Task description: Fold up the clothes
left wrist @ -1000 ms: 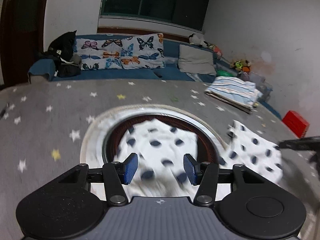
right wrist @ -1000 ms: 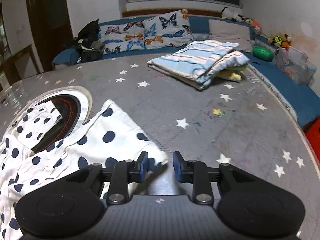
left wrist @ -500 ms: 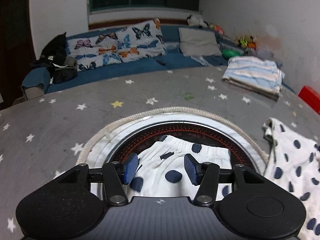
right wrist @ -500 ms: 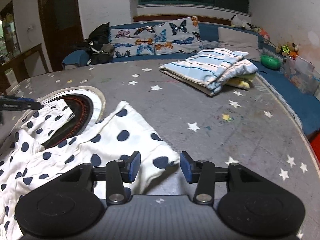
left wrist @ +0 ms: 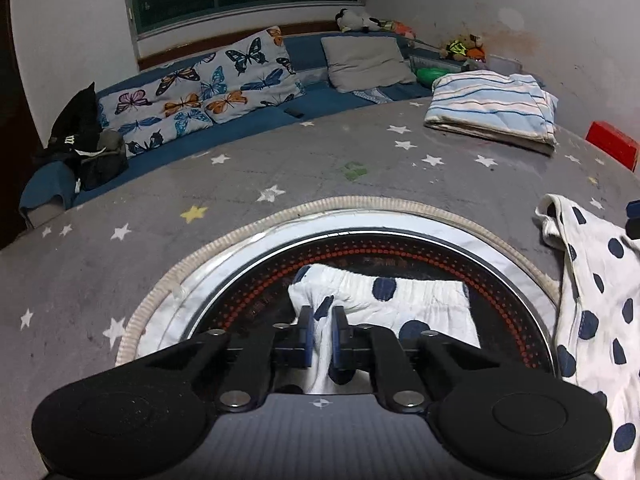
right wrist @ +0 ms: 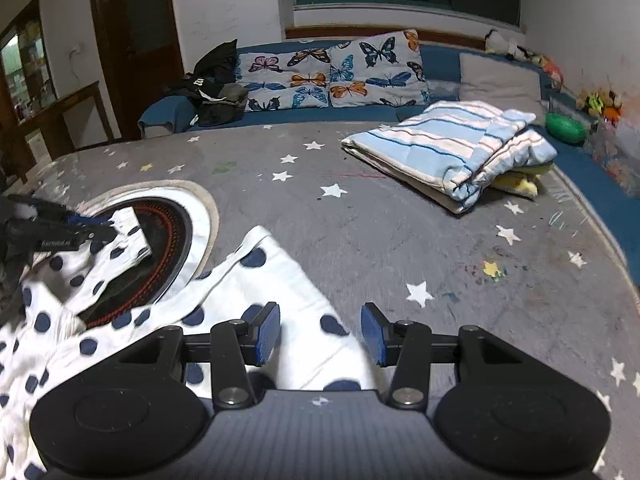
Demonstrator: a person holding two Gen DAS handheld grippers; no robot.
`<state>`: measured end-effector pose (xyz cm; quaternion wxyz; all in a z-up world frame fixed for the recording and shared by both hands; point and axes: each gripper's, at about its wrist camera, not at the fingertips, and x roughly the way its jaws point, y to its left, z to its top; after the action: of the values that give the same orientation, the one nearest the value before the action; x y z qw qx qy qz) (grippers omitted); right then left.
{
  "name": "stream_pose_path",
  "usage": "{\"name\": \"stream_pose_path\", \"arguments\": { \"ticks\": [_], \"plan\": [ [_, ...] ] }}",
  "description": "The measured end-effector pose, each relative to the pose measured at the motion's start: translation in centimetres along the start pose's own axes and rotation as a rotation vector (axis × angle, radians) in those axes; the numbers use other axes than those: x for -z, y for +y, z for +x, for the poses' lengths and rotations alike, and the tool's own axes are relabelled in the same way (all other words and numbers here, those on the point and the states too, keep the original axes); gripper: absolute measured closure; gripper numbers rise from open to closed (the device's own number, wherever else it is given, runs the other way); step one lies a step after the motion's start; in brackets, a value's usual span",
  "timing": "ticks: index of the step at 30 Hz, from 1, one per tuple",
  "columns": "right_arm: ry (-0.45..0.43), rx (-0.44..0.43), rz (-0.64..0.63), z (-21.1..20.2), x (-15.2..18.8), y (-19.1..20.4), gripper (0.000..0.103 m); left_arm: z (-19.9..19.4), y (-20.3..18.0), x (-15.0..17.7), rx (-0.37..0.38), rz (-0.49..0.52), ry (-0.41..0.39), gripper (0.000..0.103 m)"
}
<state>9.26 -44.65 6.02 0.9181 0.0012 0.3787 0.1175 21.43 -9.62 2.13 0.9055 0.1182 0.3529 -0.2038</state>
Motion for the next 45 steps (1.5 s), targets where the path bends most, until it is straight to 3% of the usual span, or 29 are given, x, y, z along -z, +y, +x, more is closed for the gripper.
{"name": "stream_pose_path", "arguments": {
  "ticks": [3, 10, 14, 20, 22, 26, 28, 30, 34, 37, 40, 45],
  "plan": [
    [0.008, -0.014, 0.035, 0.9, -0.5, -0.9, 0.058, -0.6, 1.1, -0.6, -0.071, -0.031, -0.051, 0.097],
    [0.011, 0.014, 0.086, 2.3, -1.0, -2.6, 0.058, -3.5, 7.6, -0.7, -0.260, -0.298, -0.180, 0.097],
    [0.029, 0.000, 0.104, 3.3, -1.1, -3.2, 0.058, -3.5, 10.0, 0.6, -0.285, -0.346, -0.116, 0.095],
    [0.047, -0.118, 0.114, 3.9, -0.7, -2.3, 0.058, -3.3, 10.5, 2.3, -0.318, -0.314, -0.043, 0.084],
    [0.057, -0.159, 0.101, 3.8, -0.7, -1.6, 0.058, -3.7, 10.3, 2.2, -0.318, -0.311, -0.052, 0.068],
    [0.067, -0.178, 0.047, 3.7, -0.5, -0.3, 0.064, -4.4, 9.8, 2.1, -0.317, -0.304, -0.068, 0.061],
    [0.064, -0.174, 0.025, 3.7, -0.5, 0.3, 0.082, -4.7, 9.5, 2.0, -0.316, -0.301, -0.077, 0.058],
    [0.051, -0.167, 0.016, 3.5, -0.5, 0.7, 0.095, -5.2, 9.1, 2.0, -0.306, -0.297, -0.086, 0.057],
    [-0.045, -0.118, -0.084, 1.2, -1.0, 2.8, 0.096, -5.8, 7.9, 2.1, -0.269, -0.281, -0.092, 0.055],
    [-0.080, -0.131, -0.216, -0.8, -0.8, 5.7, 0.094, -6.3, 6.9, 2.3, -0.241, -0.269, -0.097, 0.054],
    [-0.061, -0.200, -0.306, -2.0, 0.1, 8.6, 0.085, -6.7, 6.0, 2.4, -0.214, -0.257, -0.102, 0.053],
    [0.015, -0.368, -0.325, -3.3, 1.7, 11.6, 0.076, -7.2, 4.8, 2.7, -0.179, -0.241, -0.105, 0.052]
  ]
}}
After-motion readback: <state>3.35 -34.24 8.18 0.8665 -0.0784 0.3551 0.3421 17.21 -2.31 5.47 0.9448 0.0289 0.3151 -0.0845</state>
